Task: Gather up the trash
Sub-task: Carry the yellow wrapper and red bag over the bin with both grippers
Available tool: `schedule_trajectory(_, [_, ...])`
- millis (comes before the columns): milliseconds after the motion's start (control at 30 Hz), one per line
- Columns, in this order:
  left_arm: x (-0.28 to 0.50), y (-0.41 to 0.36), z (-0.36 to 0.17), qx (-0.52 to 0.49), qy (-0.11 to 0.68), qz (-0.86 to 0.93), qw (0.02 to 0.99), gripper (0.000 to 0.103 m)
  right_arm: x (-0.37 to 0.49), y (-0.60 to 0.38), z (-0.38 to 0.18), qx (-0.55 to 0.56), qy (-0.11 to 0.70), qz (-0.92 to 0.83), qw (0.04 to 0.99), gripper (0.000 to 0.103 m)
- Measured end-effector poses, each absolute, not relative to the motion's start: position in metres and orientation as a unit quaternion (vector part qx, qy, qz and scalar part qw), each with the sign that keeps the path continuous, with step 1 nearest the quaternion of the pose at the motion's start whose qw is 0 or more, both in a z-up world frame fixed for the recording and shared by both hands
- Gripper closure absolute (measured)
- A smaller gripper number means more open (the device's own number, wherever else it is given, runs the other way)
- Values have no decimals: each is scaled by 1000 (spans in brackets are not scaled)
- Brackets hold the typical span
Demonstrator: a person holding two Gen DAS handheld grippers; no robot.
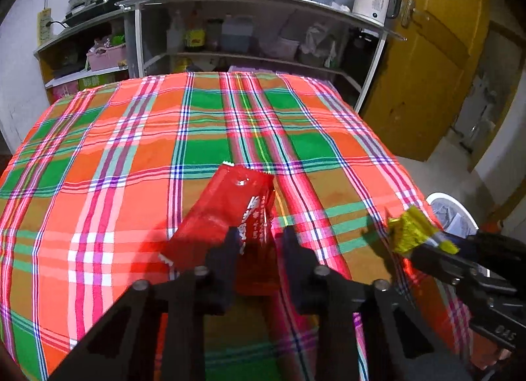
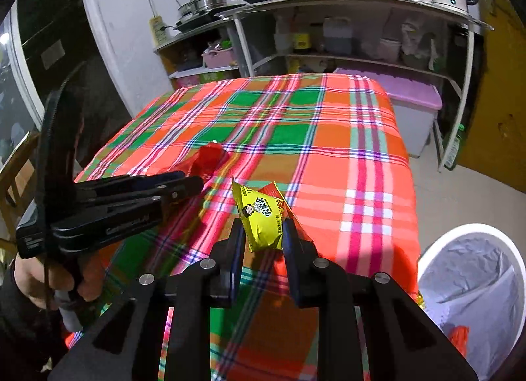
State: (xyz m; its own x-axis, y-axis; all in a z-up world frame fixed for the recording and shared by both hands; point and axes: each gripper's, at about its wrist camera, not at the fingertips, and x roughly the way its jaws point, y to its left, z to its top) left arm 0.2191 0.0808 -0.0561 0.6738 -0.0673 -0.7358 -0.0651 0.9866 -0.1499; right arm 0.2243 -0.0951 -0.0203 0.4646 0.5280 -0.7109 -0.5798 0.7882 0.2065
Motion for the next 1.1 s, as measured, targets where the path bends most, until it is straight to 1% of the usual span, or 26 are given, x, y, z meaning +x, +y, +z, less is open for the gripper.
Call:
schedule_trajectory(133, [218,79,-54,-76,401,5,913,88,222,-102,-18,-26,400,319,859,79])
schedule_trajectory(333, [204,68,-43,-74,387,-2,919,93,213,-118,-10,-17,392,306,867,79])
schedule_trajectory(800, [171,21,-9,-72,355,-64,930,95,181,-169,7,6,381,262,887,79])
schedule_trajectory(1100, [165,-23,8,-63,343,-112,930,95,167,-212,12,23,375,225,899,79])
